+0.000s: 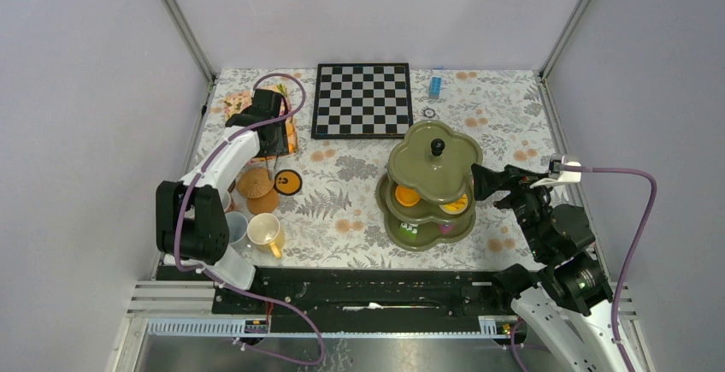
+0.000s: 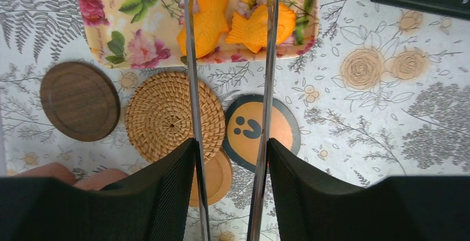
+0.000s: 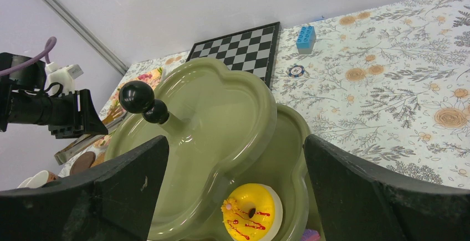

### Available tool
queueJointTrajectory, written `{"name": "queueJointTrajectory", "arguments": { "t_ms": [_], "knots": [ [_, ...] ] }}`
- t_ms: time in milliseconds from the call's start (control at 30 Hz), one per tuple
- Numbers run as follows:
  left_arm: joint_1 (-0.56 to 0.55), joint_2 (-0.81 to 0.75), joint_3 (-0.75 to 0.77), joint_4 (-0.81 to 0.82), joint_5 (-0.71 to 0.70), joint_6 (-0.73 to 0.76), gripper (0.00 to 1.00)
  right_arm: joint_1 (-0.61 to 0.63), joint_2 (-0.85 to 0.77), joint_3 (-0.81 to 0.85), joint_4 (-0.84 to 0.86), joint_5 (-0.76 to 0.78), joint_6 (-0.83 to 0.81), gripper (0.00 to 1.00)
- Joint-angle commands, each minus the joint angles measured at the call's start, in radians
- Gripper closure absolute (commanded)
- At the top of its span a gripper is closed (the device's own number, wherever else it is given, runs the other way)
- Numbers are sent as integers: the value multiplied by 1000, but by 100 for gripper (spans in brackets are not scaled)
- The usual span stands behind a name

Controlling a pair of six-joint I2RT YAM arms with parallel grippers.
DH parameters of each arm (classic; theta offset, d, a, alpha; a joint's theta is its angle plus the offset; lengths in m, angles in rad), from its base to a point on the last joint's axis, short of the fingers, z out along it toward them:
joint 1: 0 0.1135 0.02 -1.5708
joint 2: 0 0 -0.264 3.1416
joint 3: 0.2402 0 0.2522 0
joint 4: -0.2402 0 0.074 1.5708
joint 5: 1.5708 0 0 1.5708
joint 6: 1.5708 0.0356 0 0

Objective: Serve the afternoon tea

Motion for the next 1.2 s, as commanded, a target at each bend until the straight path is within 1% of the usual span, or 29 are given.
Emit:
{"name": "queueJointTrajectory", "arguments": {
  "t_ms": [0,233,433,500,600,767,900,1033,1167],
  "knots": [
    [28,-99,-28,95,72,-60,48,5,6,2,21,-8,-1,2],
    [110,-151,-27,118,167,-133,49,5,7,6,21,-10,-5,2],
    [201,-149,-29,112,272,-249,47,5,7,0,23,-9,-5,2],
    [228,-142,-31,117,338,-284,48,5,8,1,24,-12,-5,2],
    [247,-136,-37,138,391,-316,49,5,7,3,25,-10,-10,2],
    [242,-110,-28,162,450,-275,50,5,-1,-5,25,-8,-10,2],
    [222,-107,-13,172,415,-204,51,5,0,-9,25,-6,-8,2],
    [203,-76,18,180,445,-156,52,5,3,-10,29,-5,-6,2],
    [189,-32,43,171,437,-152,52,5,5,-11,33,-12,-1,2]
  ]
}}
